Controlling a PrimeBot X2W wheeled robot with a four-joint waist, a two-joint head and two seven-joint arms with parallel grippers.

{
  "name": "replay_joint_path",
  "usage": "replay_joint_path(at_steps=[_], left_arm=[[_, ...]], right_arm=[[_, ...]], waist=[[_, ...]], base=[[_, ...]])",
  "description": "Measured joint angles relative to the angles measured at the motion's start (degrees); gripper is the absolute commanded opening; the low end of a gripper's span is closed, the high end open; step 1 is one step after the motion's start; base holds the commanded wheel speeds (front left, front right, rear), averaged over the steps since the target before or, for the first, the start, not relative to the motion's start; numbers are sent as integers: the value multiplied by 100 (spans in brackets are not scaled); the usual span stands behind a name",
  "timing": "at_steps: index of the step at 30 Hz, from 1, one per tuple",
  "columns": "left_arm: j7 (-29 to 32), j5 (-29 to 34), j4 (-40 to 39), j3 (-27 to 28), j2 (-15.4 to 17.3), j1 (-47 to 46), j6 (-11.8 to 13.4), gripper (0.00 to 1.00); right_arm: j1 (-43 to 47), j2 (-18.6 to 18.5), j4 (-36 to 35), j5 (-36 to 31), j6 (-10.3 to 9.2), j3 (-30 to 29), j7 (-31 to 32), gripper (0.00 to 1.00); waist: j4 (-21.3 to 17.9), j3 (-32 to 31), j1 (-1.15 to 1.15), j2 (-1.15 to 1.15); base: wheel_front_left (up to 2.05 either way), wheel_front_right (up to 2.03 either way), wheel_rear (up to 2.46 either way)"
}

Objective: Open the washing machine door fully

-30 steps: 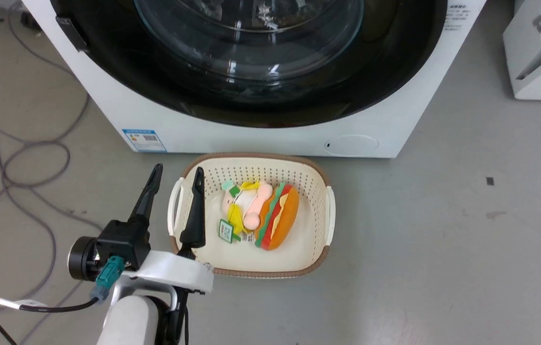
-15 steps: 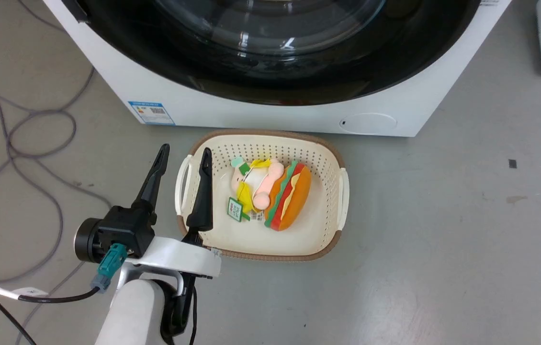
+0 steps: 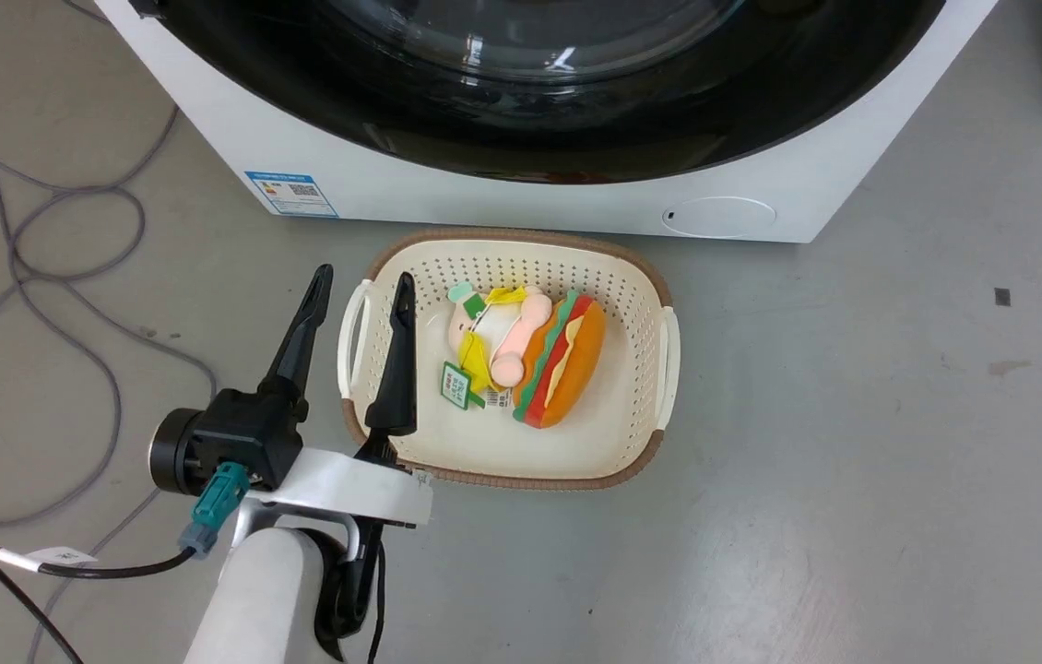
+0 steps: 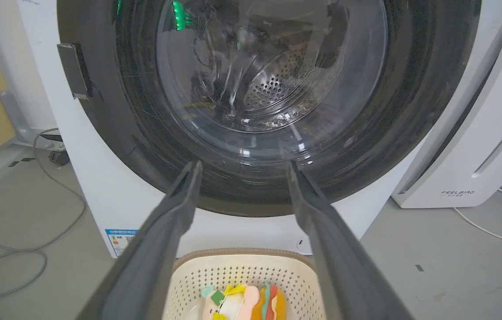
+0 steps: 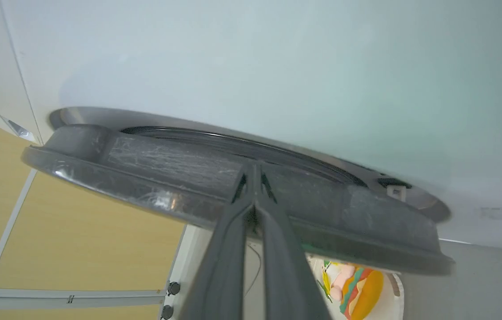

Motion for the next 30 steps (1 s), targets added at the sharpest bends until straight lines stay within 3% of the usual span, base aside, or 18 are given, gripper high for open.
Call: replay_joint_path(at_steps=[9,30], left_arm=[[-1,0,9,-19,-1,-8,2,100],[-1,-43,140,-66,-1,-13,48,100]], right_arm=[[136,-77,-299,76,0,21,444,0],[721,170,-368,255,0,-92,493,0]], waist=[[-40,-25,0,0],[-74,-267,0,0]], base=[[0,0,0],[0,0,0]])
